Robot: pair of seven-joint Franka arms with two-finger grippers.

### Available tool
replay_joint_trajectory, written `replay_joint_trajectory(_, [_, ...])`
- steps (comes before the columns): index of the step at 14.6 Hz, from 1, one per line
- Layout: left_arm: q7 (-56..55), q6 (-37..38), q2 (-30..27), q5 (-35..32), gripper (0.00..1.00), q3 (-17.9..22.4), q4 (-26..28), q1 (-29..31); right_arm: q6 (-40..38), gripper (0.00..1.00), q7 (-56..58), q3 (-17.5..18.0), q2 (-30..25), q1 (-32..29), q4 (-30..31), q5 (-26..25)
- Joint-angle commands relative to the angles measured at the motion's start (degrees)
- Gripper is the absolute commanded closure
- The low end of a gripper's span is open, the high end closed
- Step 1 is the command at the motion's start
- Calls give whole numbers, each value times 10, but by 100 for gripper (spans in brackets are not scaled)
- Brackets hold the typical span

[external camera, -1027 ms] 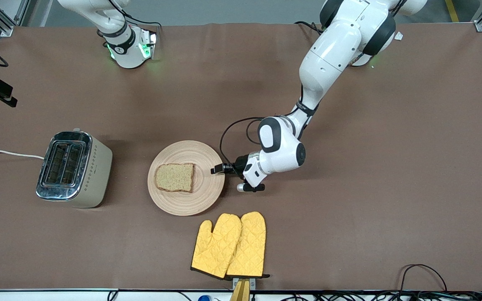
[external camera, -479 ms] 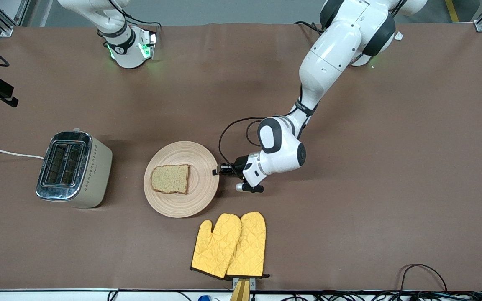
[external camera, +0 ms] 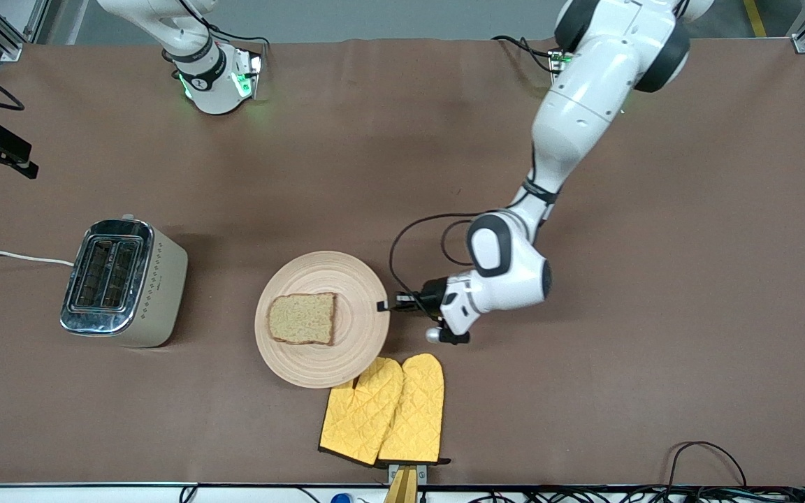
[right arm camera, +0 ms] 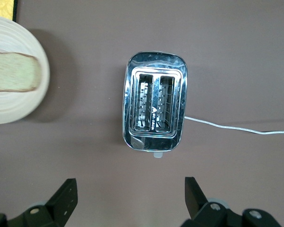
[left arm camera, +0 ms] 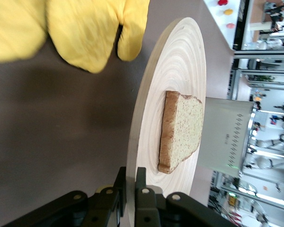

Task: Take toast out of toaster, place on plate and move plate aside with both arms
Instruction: 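Slide the plate with toast away from the toaster with the left gripper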

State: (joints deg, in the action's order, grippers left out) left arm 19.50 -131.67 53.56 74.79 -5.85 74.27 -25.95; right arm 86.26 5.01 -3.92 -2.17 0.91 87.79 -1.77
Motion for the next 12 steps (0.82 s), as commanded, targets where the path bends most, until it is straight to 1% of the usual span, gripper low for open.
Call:
replay_joint_trajectory(1, [47,110,-80,1,98,-7,96,77,-2,0,-1,12,-1,-13,-2,10])
replay_joint_trajectory(2, [61,139,-97,-1,98,-6,116,104,-3,0,-1,11,-1,-13,-2,12])
replay_joint_trajectory(3, [75,166,-111,-25,98,-6,132,138,-3,0,-1,11,-1,-14,-2,12])
replay_joint_trajectory(5, [91,228,-115,-107,98,-8,131,214,-4,0,1,9,-1,-19,-1,11])
replay_joint_trajectory(6, [114,248,-113,-131,98,-8,129,247,-4,0,3,8,-1,-20,0,11])
replay_joint_trajectory(8, [155,287,-108,-155,98,-7,129,309,-5,0,2,8,-1,-20,0,12])
replay_joint_trajectory(10, [183,305,-102,-202,98,-8,129,366,-3,0,0,8,-1,-16,-1,11])
replay_joint_trajectory(12, [200,325,-100,-218,98,-7,130,407,-5,0,0,8,-1,-18,2,11])
